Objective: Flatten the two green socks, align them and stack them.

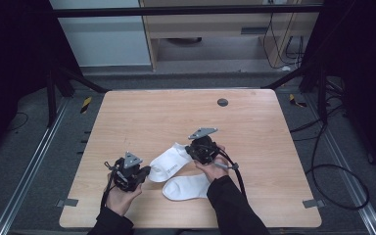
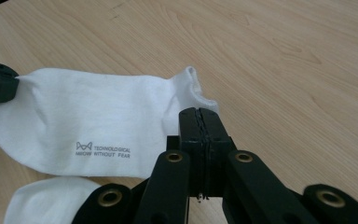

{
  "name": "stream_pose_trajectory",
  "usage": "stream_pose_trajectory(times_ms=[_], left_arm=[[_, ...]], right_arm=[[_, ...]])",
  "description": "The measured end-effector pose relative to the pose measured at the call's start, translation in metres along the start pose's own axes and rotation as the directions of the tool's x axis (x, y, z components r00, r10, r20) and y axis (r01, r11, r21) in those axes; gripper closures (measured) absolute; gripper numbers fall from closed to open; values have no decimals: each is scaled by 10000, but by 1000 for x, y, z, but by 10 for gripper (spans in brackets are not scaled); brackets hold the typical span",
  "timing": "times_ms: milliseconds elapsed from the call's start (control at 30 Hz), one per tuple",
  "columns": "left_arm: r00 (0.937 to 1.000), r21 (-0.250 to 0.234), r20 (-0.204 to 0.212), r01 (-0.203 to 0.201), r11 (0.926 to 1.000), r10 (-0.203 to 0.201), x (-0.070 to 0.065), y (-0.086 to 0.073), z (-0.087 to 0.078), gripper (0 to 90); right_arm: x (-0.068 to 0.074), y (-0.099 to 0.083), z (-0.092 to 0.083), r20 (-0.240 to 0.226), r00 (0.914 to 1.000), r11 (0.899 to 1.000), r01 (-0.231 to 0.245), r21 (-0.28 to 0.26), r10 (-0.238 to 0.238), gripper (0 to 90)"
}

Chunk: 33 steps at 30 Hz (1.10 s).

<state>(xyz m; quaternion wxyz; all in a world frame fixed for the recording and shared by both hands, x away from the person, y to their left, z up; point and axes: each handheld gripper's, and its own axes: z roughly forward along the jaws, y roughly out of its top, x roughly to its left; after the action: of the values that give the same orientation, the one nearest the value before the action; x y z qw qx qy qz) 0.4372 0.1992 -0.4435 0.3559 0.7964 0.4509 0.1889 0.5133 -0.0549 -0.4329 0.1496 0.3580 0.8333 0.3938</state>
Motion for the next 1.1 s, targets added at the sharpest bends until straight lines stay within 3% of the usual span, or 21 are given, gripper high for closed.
stream_pose_trajectory(times_ms=[267, 533, 667, 900, 1100], left_arm=[[9985, 3, 428, -341, 9994, 341, -16, 4, -3, 891], [9943, 118, 689, -821, 9966, 811, -37, 8, -1, 891], [9916, 203, 831, -1008, 9947, 988, -43, 8, -1, 891], [9871, 717, 1070, -1268, 9893, 1188, -53, 5, 11, 891], [9864, 1034, 1069, -1362, 9853, 1251, -54, 3, 18, 891]], right_arm=[[5, -9, -32, 207, 9998, 9999, 64, -150, -61, 897], [6, -36, -59, 446, 9988, 9997, -222, 109, 217, 897], [6, -55, -73, 489, 9971, 9981, -586, 188, 576, 897], [11, -78, -80, 403, 9964, 9964, -756, 377, 741, 897], [12, -89, -77, 327, 9954, 9943, -917, 551, 900, 897]])
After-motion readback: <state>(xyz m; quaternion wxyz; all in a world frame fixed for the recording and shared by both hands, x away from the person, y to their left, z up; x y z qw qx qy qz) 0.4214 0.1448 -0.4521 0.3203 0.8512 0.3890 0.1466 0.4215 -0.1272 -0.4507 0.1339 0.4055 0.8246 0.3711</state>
